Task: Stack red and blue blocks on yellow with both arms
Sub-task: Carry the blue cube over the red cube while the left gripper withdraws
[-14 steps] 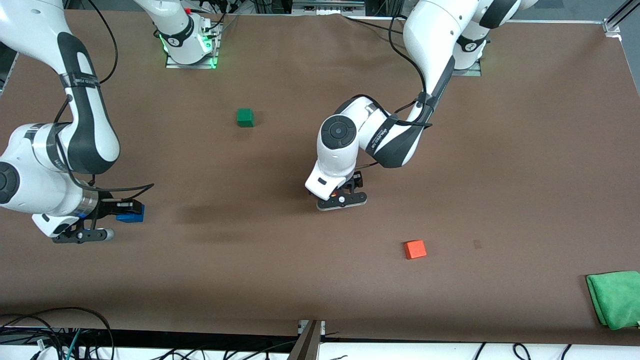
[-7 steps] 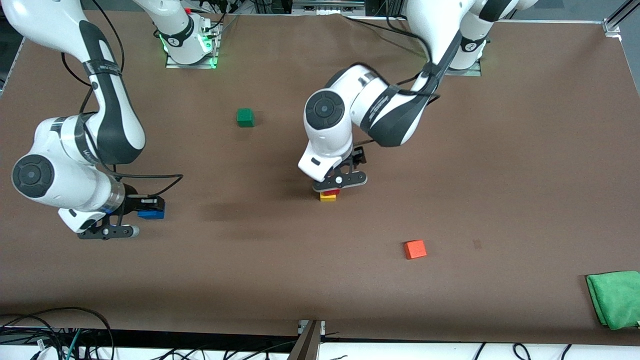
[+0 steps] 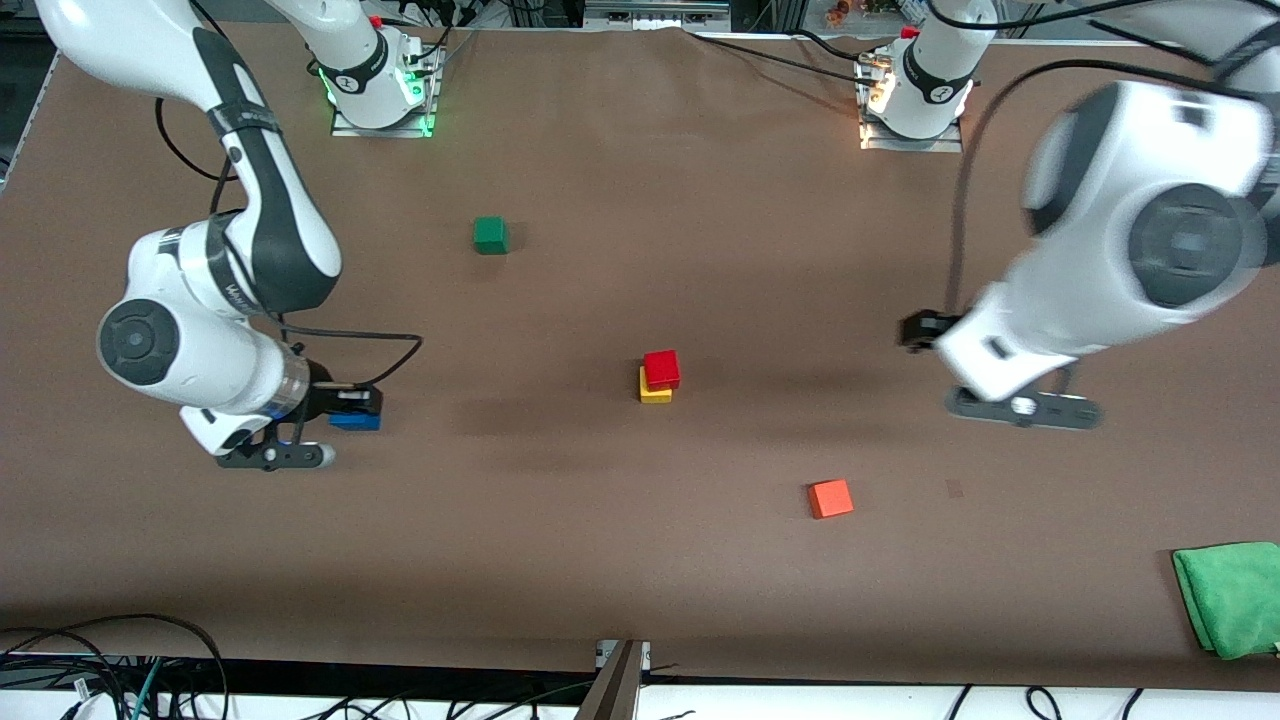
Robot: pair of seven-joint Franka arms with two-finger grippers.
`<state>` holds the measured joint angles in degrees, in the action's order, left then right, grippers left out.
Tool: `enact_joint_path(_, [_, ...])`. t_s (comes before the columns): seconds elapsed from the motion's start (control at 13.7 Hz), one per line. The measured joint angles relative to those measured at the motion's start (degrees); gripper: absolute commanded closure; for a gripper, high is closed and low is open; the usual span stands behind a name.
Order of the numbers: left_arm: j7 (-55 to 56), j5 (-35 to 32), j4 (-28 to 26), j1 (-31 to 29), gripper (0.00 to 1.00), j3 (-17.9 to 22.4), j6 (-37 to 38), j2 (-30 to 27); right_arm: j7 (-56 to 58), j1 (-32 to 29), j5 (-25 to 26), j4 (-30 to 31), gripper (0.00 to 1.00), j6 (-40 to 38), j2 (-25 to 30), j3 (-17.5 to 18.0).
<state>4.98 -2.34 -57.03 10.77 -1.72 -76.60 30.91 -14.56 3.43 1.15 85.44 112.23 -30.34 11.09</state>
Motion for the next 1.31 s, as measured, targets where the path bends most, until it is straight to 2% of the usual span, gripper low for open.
enact_joint_path(0.22, [-2.60,0.17,-0.46,-2.49,0.00,-0.42,0.33,0.14,-7.36,2.43,0.00,-0.75,0.63,0.01,0.08,3.09])
enact_joint_path(0.58, [-3.09,0.16,-0.59,-2.91,0.00,-0.73,0.67,0.10,-18.80,11.67,0.45,-1.67,0.64,0.38,-0.12,3.29])
enact_joint_path(0.87, [-8.28,0.17,-0.47,-6.88,0.00,-0.69,5.68,-2.35,-26.61,17.76,3.26,-4.38,0.65,0.86,-2.36,3.28])
enact_joint_path(1.31, [-16.07,0.17,-2.17,-12.33,0.00,-0.66,6.27,-4.19,-34.63,24.20,4.95,-7.17,0.67,4.18,-5.72,3.17])
